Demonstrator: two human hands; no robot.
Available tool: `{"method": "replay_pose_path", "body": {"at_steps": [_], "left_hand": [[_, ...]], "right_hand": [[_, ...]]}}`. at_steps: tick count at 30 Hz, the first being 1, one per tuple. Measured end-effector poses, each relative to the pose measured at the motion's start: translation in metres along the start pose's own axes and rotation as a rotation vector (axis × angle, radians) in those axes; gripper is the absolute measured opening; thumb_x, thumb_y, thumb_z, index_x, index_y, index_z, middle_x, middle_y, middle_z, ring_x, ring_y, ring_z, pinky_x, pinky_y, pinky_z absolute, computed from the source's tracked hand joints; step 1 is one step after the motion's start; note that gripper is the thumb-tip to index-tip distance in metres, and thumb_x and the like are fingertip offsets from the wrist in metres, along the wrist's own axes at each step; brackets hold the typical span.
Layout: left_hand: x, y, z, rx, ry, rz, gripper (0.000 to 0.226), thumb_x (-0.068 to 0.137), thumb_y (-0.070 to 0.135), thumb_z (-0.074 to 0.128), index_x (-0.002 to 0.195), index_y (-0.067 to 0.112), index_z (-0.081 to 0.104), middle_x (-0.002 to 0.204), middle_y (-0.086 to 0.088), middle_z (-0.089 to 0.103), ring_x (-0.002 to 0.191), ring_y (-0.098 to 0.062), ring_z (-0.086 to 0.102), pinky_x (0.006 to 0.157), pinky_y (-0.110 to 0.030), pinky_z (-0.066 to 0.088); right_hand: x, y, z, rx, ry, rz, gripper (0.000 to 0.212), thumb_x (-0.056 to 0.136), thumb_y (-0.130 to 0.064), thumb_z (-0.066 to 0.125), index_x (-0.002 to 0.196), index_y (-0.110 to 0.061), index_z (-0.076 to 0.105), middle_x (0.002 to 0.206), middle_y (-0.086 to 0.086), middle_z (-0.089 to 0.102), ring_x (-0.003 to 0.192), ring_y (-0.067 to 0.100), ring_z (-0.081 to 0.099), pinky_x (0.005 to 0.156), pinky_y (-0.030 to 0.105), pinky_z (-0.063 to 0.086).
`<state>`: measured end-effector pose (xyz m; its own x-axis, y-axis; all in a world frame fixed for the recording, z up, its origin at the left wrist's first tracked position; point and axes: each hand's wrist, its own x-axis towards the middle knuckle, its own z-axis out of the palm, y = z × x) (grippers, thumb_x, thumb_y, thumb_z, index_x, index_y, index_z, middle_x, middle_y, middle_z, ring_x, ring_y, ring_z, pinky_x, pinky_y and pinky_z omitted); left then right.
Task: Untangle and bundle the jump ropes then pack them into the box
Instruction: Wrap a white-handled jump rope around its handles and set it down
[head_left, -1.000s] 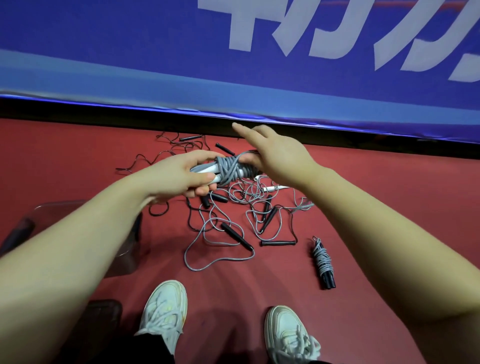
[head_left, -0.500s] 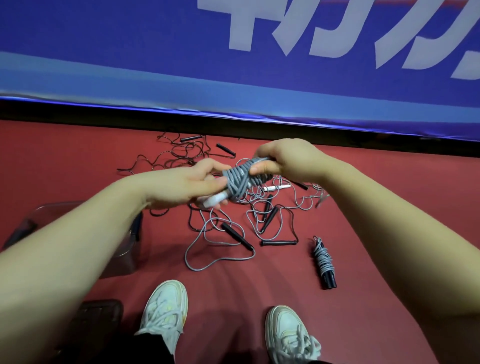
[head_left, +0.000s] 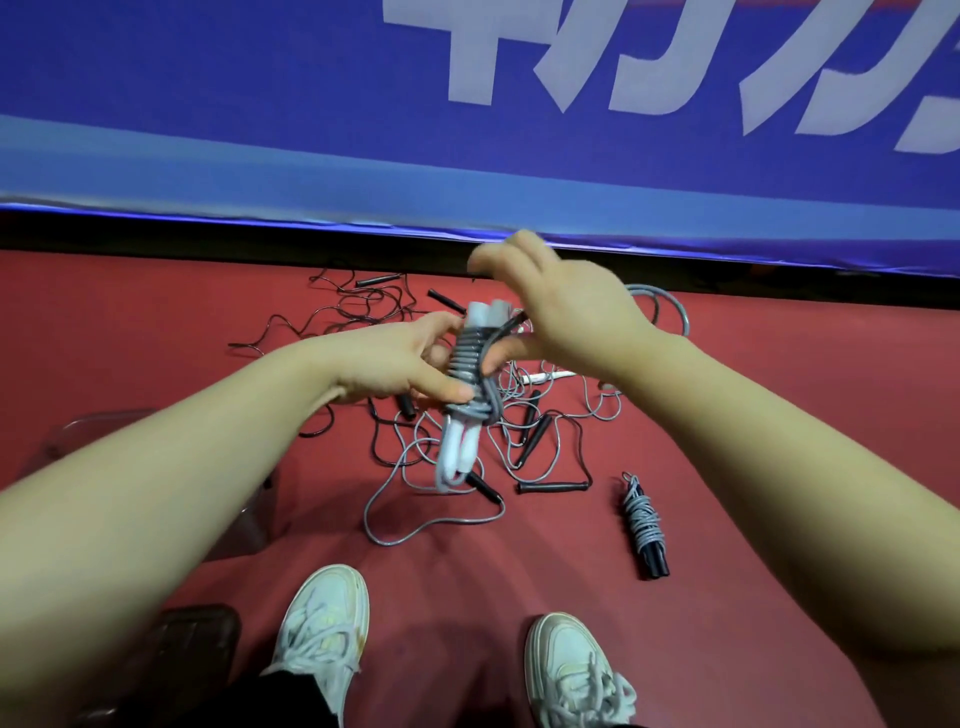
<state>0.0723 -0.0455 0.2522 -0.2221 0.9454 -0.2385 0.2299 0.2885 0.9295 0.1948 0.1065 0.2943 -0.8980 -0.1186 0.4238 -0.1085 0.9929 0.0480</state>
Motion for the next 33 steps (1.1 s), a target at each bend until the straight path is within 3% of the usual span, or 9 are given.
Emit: {"method": "replay_pose_path", "body": {"at_steps": [2, 6, 11, 14, 18, 21, 24, 27, 33], "left_hand": [[0.003, -0.004, 0.0, -0.083, 0.056, 0.091, 0.067, 0.073, 0.005, 0.075, 0.129, 0.017, 0.039, 0.111, -0.021, 0.062, 0.091, -0.022, 0.061, 0.073, -0.025, 0.051], [0.006, -0.004, -0.001, -0.183, 0.312, 0.25, 0.065, 0.081, -0.013, 0.063, 0.13, 0.02, 0.037, 0.112, 0.001, 0.065, 0.097, -0.006, 0.066, 0.087, -0.023, 0.053], [0.004, 0.008, 0.012, -0.114, 0.416, 0.398, 0.067, 0.08, -0.013, 0.065, 0.127, 0.022, 0.031, 0.113, 0.011, 0.058, 0.1, 0.004, 0.062, 0.086, -0.017, 0.049], [0.001, 0.012, 0.013, -0.15, 0.536, 0.473, 0.062, 0.083, -0.017, 0.057, 0.127, 0.018, 0.029, 0.116, 0.01, 0.054, 0.1, 0.007, 0.06, 0.089, -0.017, 0.047], [-0.003, 0.015, -0.009, -0.358, 0.835, 0.509, 0.052, 0.083, -0.012, 0.06, 0.117, 0.018, 0.035, 0.108, 0.005, 0.058, 0.098, -0.005, 0.06, 0.088, -0.027, 0.051], [-0.005, 0.014, -0.016, -0.402, 0.958, 0.485, 0.054, 0.071, 0.006, 0.074, 0.109, 0.024, 0.04, 0.105, 0.001, 0.06, 0.096, -0.015, 0.061, 0.083, -0.037, 0.053], [-0.005, 0.011, -0.007, -0.35, 1.002, 0.448, 0.066, 0.062, 0.014, 0.075, 0.117, 0.021, 0.039, 0.109, 0.002, 0.06, 0.104, -0.015, 0.061, 0.098, -0.044, 0.049], [-0.003, 0.01, -0.006, -0.396, 0.998, 0.453, 0.066, 0.059, 0.018, 0.079, 0.113, 0.027, 0.042, 0.113, -0.004, 0.061, 0.108, -0.023, 0.062, 0.097, -0.05, 0.049], [-0.005, 0.011, -0.009, -0.687, 0.943, 0.451, 0.038, 0.083, -0.006, 0.063, 0.107, 0.019, 0.047, 0.094, 0.002, 0.066, 0.079, -0.013, 0.067, 0.068, -0.028, 0.056]], "right_hand": [[0.003, 0.001, 0.0, 0.005, 0.049, 0.164, 0.091, 0.059, -0.067, 0.065, 0.135, -0.022, 0.042, 0.113, 0.007, 0.053, 0.078, 0.033, 0.062, 0.053, 0.032, 0.037], [0.009, 0.009, 0.003, -0.009, 0.021, 0.497, 0.068, 0.073, -0.064, 0.058, 0.123, -0.018, 0.055, 0.108, 0.004, 0.065, 0.098, 0.027, 0.06, 0.072, 0.034, 0.043], [0.014, 0.009, 0.013, 0.566, 0.008, 0.736, 0.049, 0.094, -0.046, 0.046, 0.089, -0.001, 0.064, 0.086, 0.013, 0.068, 0.065, 0.016, 0.054, 0.063, 0.029, 0.038], [0.016, 0.002, 0.012, 0.913, 0.163, 0.865, 0.036, 0.098, -0.043, 0.042, 0.077, -0.017, 0.058, 0.072, 0.0, 0.069, 0.039, 0.003, 0.036, 0.047, 0.021, 0.029], [0.012, -0.01, 0.012, 1.296, 0.28, 0.905, 0.036, 0.1, -0.041, 0.036, 0.072, -0.02, 0.045, 0.086, 0.003, 0.073, 0.042, 0.009, 0.021, 0.044, 0.022, 0.019], [0.007, -0.027, 0.01, 1.074, 0.221, 0.723, 0.038, 0.101, -0.038, 0.037, 0.075, -0.02, 0.057, 0.085, 0.008, 0.072, 0.043, 0.008, 0.03, 0.045, 0.02, 0.026], [0.009, -0.042, 0.011, 0.825, 0.176, 0.623, 0.039, 0.099, -0.038, 0.04, 0.073, -0.021, 0.063, 0.066, 0.006, 0.063, 0.045, 0.004, 0.039, 0.052, 0.023, 0.032], [0.009, -0.053, 0.028, 0.733, 0.119, 0.596, 0.044, 0.098, -0.034, 0.042, 0.076, -0.001, 0.059, 0.059, -0.001, 0.046, 0.053, 0.008, 0.037, 0.057, 0.028, 0.029], [0.006, -0.056, 0.053, 0.815, -0.05, 0.716, 0.041, 0.099, -0.043, 0.033, 0.079, -0.02, 0.06, 0.063, -0.01, 0.047, 0.06, 0.009, 0.043, 0.066, 0.029, 0.036]]}}
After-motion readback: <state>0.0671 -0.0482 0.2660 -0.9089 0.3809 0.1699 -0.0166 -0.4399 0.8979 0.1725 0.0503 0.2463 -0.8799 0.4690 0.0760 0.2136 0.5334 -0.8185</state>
